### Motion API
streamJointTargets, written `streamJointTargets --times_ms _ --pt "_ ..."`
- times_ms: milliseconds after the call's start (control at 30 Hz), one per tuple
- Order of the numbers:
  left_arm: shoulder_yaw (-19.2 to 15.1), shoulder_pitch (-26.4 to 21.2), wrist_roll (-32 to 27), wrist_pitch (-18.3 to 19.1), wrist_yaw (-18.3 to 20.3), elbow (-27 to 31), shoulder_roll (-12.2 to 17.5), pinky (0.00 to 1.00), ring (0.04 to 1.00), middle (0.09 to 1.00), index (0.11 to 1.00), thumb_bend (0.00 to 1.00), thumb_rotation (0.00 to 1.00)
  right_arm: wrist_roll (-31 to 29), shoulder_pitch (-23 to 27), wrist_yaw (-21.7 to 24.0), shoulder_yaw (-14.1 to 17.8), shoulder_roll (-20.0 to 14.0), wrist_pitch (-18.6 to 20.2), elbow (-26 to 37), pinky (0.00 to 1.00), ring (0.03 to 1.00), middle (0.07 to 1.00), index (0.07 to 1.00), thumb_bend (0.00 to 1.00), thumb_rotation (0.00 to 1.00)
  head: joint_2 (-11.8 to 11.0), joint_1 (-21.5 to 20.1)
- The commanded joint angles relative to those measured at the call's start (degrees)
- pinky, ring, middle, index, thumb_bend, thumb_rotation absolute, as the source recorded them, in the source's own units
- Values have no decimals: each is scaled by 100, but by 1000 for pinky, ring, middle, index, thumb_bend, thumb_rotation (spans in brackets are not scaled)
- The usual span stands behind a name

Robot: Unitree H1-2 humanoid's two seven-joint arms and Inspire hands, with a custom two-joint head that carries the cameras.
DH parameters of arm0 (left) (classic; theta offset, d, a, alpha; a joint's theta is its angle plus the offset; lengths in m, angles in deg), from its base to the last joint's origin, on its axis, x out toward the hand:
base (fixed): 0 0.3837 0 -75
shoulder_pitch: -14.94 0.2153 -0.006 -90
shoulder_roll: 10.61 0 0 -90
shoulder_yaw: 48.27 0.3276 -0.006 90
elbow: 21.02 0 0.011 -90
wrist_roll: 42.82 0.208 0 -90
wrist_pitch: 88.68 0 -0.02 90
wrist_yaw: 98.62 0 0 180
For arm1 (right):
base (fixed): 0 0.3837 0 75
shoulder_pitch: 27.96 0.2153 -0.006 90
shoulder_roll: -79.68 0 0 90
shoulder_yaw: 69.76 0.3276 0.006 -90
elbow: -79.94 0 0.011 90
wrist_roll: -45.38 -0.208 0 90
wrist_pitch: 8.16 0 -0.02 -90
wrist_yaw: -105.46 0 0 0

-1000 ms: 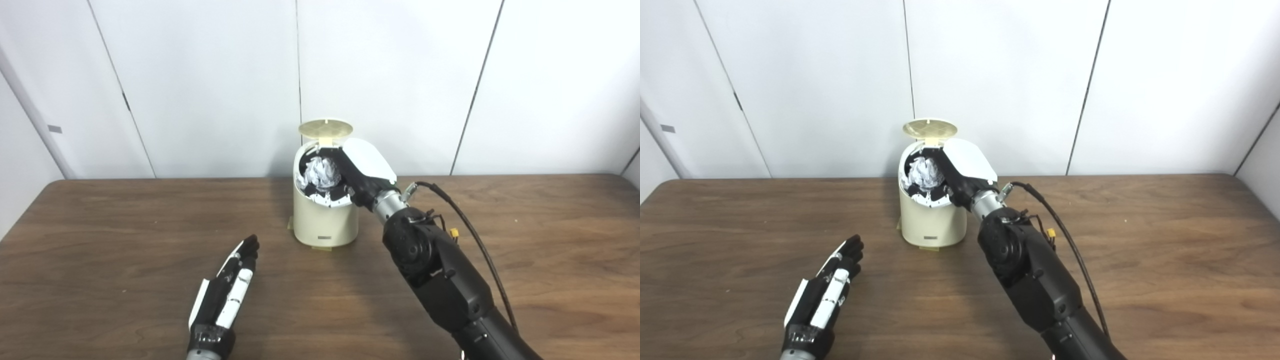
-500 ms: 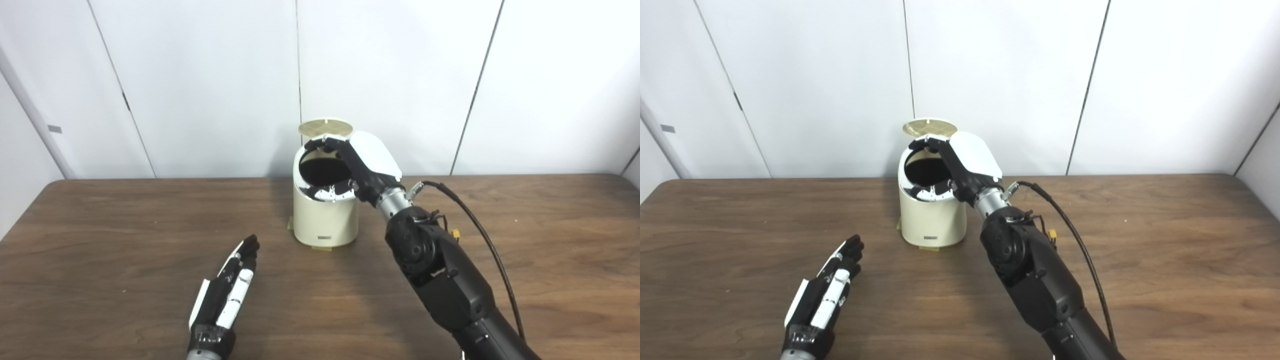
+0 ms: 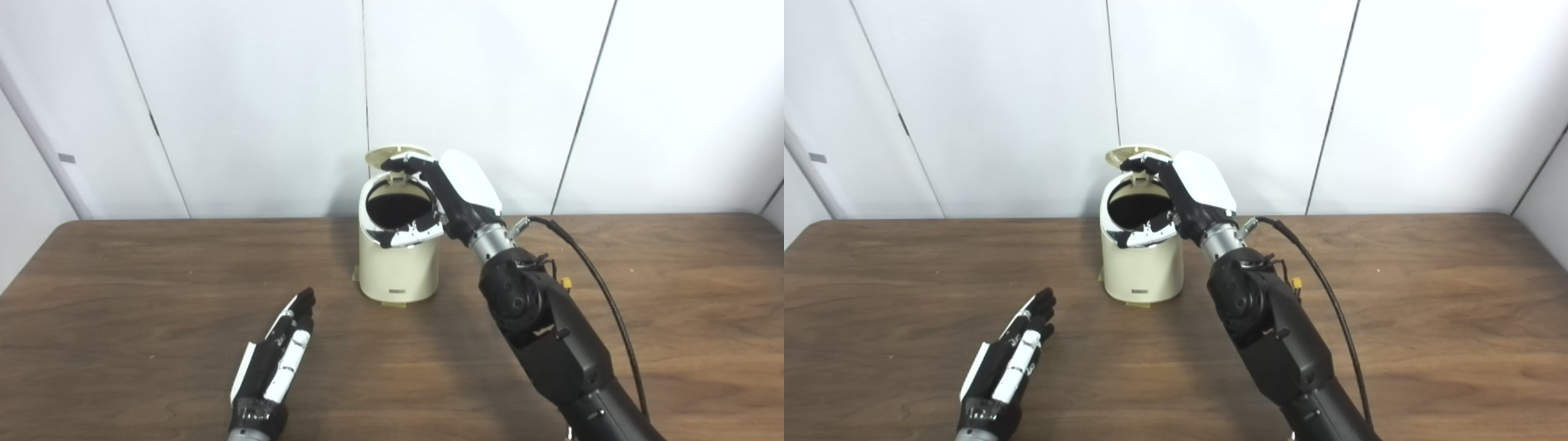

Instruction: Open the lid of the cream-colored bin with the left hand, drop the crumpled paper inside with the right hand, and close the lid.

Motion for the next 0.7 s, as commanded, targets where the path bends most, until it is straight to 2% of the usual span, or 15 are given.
streamJointTargets --times_ms 0,67,100,133,167,200,300,567,633,667 --pt "12 -19 -7 -54 7 62 0 1000 990 957 960 498 673 86 226 -131 58 -28 -35 276 708 757 751 722 856 162 -4 -17" --pt "16 -21 -10 -84 21 40 6 1000 993 959 961 494 677 55 202 -179 111 6 -27 315 703 751 745 719 857 156 -8 -7" --pt "17 -21 -18 -85 22 43 1 1000 993 959 963 486 679 -9 178 -236 175 44 -47 336 576 637 666 686 831 92 -2 -12" --pt "17 -22 -23 -85 23 44 -3 1000 993 960 963 482 680 -56 162 -275 221 71 -63 349 500 560 579 652 702 47 -6 -15" --pt "15 -25 -17 -65 11 47 -9 1000 993 960 963 480 681 -111 134 -354 279 99 -113 369 461 520 534 634 636 24 -13 -11" --pt "10 -30 -22 -47 4 50 -15 1000 992 957 961 488 673 -121 105 -449 318 101 -179 390 417 446 510 590 562 9 -14 -12" --pt "-7 -40 -57 -46 -4 41 -33 1000 990 959 962 515 659 -108 25 -610 393 71 -262 491 365 392 513 519 519 0 -23 -17" --pt "-82 -114 -122 -84 -34 26 -40 1000 981 953 954 509 650 -183 -318 -633 685 -167 -184 1086 376 381 517 507 514 0 -43 -43" --pt "-143 -194 -195 -103 -46 18 -50 1000 967 943 948 519 621 -177 -449 -602 789 -254 -135 1280 431 386 516 500 516 0 -56 -48" --pt "-179 -262 -199 -86 -80 36 -58 1000 965 942 945 531 609 -187 -529 -571 857 -294 -81 1388 598 392 508 496 517 0 -66 -51"
